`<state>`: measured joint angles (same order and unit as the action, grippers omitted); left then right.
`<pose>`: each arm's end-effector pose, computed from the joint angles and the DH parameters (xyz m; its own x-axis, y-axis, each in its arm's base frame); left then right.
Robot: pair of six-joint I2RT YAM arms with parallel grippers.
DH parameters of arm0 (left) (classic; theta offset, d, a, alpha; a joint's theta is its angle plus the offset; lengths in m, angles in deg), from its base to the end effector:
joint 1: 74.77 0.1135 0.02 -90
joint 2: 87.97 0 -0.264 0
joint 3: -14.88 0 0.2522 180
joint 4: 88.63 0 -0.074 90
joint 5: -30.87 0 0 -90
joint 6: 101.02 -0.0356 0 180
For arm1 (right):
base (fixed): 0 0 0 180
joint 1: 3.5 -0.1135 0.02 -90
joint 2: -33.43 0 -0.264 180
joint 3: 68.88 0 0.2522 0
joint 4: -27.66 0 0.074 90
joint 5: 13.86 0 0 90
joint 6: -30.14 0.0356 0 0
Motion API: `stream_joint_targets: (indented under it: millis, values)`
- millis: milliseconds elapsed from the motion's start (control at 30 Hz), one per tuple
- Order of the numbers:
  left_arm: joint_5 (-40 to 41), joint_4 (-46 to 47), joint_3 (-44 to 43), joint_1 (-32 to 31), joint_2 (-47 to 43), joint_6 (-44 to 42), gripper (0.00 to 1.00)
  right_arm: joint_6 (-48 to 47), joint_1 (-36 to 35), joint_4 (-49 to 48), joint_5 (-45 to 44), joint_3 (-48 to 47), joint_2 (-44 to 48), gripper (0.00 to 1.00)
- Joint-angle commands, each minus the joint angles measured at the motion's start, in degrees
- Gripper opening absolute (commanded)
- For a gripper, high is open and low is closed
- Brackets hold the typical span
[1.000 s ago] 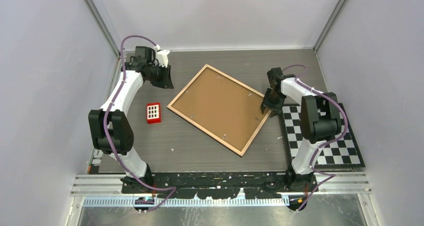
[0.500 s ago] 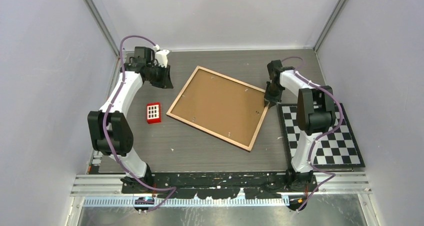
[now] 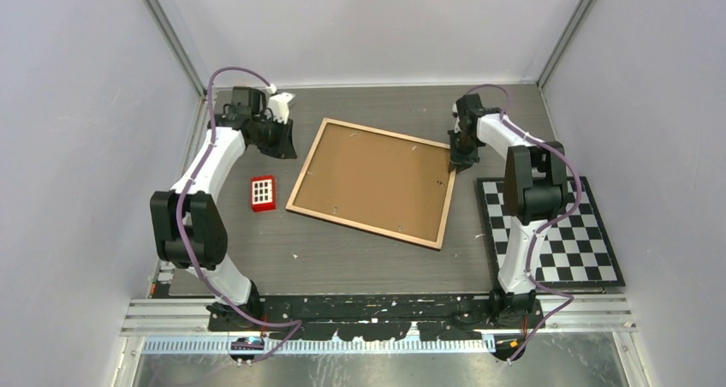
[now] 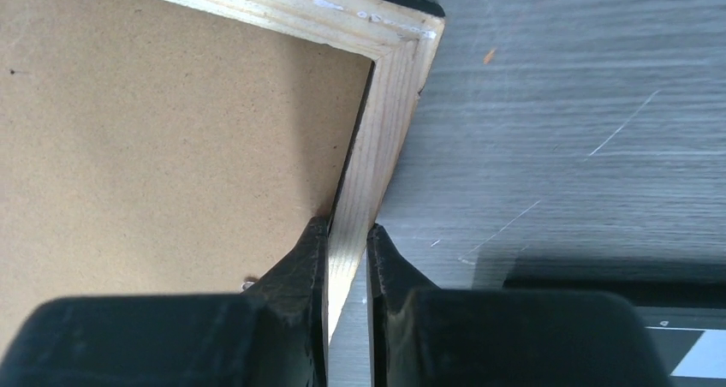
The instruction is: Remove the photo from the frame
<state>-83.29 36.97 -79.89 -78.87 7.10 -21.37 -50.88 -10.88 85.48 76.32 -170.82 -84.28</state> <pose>0.3551 -0.0401 0.2882 -0.7467 0.2179 -0.6285 0.4425 0.8681 -0.2248 0.4130 0.0536 0.1735 -0.9598 0.0331 -0.2786 0.0207 0.9987 0.0471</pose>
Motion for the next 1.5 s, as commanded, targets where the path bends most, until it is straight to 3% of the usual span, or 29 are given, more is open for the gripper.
stream_joint_targets:
  millis: [0,233,400,633,1200,1367,1467]
  values:
    - [-1.64,0.83,1.68,-0.49,-4.53,-3.73,0.0,-8.66,-1.16,4.02,6.57,7.89,2.81,0.01]
    - [1.62,-1.09,2.5,-4.28,-4.77,-10.06,0.0,-6.6,-2.43,3.32,7.15,-0.06,-3.42,0.01]
    - [4.37,-1.48,2.51,-6.8,-4.39,-13.67,0.0,-11.8,-2.41,3.67,6.32,2.91,-1.22,0.01]
    - [10.71,-2.7,4.39,-11.86,-4.18,-20.81,0.0,-9.92,-2.71,3.61,7.54,4.28,-0.33,0.01]
    - [15.34,-3.78,6.04,-14.01,-2.83,-22.97,0.0,-17.54,-2.7,5.68,9.31,6.46,2.71,0.01]
    - [12.94,-3.6,5.77,-14.0,-2.71,-20.91,0.0,-12.73,-4.93,7.85,12.09,-3.91,-3.78,0.01]
    - [13.26,-3.91,4.47,-14.0,-2.44,-20.27,0.0,-13.14,-5.04,8.44,12.16,-3.76,-3.38,0.01]
